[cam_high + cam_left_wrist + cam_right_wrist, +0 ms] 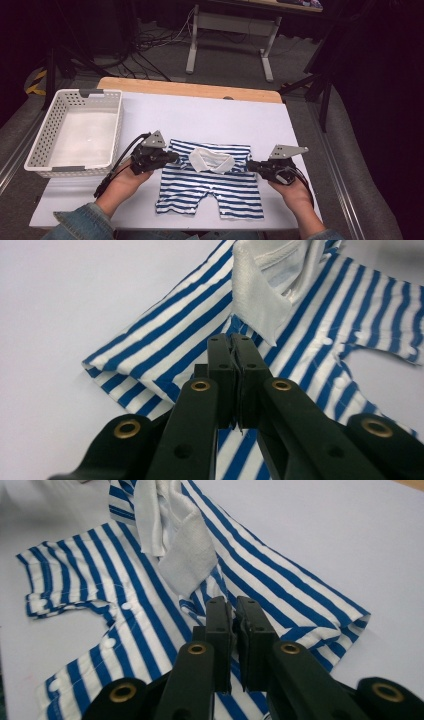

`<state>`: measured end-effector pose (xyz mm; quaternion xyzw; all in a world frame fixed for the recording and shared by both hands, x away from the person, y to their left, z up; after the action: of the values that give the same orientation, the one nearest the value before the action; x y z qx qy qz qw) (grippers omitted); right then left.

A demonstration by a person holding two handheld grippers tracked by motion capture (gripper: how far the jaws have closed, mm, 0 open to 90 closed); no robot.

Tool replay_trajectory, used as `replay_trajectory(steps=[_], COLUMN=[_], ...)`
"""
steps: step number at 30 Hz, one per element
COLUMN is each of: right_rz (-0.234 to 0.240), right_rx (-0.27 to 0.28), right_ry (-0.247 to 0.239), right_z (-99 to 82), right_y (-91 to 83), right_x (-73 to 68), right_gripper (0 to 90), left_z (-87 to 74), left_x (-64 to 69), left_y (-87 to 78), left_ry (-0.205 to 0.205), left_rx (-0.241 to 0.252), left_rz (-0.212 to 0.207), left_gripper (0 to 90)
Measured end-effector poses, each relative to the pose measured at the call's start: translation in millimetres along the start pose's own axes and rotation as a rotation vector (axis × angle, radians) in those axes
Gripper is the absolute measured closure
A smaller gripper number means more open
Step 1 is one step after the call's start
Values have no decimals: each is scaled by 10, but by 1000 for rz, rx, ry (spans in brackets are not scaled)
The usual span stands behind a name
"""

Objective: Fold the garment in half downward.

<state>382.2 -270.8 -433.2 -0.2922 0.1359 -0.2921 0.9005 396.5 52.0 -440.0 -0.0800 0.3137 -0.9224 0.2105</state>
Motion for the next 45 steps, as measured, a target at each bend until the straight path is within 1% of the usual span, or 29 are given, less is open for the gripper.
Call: replay_trajectory(steps=[3, 4, 5, 9, 10, 13, 17, 20, 21, 22, 23, 24, 25, 26, 27, 29, 30, 31, 32, 33, 35, 36, 37, 38, 39, 40, 42, 43, 45], right_rz=[8, 8, 11, 23, 22, 27, 42, 73, 73, 74, 100, 113, 116, 116, 130, 123, 115, 101, 101, 80, 62, 55, 38, 22, 15, 15, -5, -25, -42], right_rx=[10, 10, 13, 8, 4, -4, -6, -12, -12, -14, -11, -1, 11, 11, 25, 44, 48, 60, 60, 74, 85, 91, 100, 99, 97, 97, 87, 75, 60], right_ry=[-18, -18, -27, -34, -37, -40, -41, -38, -38, -41, -44, -46, -47, -47, -43, -47, -48, -47, -47, -35, -16, -6, -2, 4, 11, 11, 33, 42, 52], right_z=[-20, -20, -46, -108, -131, -198, -283, -337, -337, -359, -383, -385, -373, -373, -350, -289, -266, -204, -204, -148, -107, -89, -72, -62, -57, -57, -50, -49, -47], right_y=[-88, -88, -133, -157, -158, -165, -199, -216, -216, -224, -243, -262, -279, -279, -295, -298, -290, -256, -256, -214, -174, -152, -123, -99, -77, -77, 0, 59, 115], right_x=[-95, -95, -154, -225, -241, -270, -316, -356, -356, -369, -392, -403, -408, -408, -413, -408, -402, -373, -373, -326, -268, -234, -188, -150, -121, -121, -23, 49, 121], right_gripper=[849, 849, 849, 850, 850, 850, 850, 845, 845, 840, 793, 730, 698, 698, 681, 622, 585, 515, 515, 431, 371, 347, 307, 292, 281, 281, 258, 256, 256], left_z=[-9, -9, -22, -105, -123, -171, -261, -330, -330, -370, -388, -391, -391, -379, -354, -308, -281, -233, -233, -178, -137, -137, -96, -85, -85, -70, -49, -33, -30], left_x=[107, 107, 151, 259, 281, 311, 356, 412, 412, 447, 463, 463, 463, 461, 442, 417, 394, 353, 353, 300, 240, 240, 162, 138, 138, 93, 17, -53, -125], left_y=[-62, -62, -80, -102, -100, -104, -114, -114, -114, -119, -128, -143, -143, -163, -183, -199, -197, -180, -180, -141, -97, -97, -33, -12, -12, 20, 78, 131, 182], left_ry=[25, 25, 27, 35, 31, 26, 16, 7, 7, 6, 6, 6, 6, -6, -10, -25, -29, -28, -28, -27, -28, -28, -42, -47, -47, -55, -71, -89, -102], left_rx=[1, 1, 1, -15, -15, -23, -35, -43, -43, -49, -47, -38, -38, -21, 1, 30, 37, 45, 45, 50, 42, 42, 43, 43, 43, 39, 29, 25, 14], left_rz=[-6, -6, -11, -36, -38, -45, -73, -120, -120, -147, -164, -169, -169, -178, -182, -176, -161, -126, -126, -78, -45, -45, -12, -1, -1, 14, 38, 46, 60], left_gripper=[882, 882, 882, 882, 882, 882, 882, 880, 876, 876, 842, 786, 743, 743, 710, 649, 614, 541, 503, 449, 410, 391, 336, 299, 284, 284, 238, 231, 223])
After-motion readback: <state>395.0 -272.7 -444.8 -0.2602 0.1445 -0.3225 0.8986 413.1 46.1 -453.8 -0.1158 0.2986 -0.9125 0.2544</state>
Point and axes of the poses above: each handheld gripper's, and its own axes: y roughly forward along the jaws, z roughly out of its top, x roughly to its right, the point moved 6 cm from there along y, roughly forward along the jaws, and after that the axes turned 3 degrees about y, right-handed, at the moved point
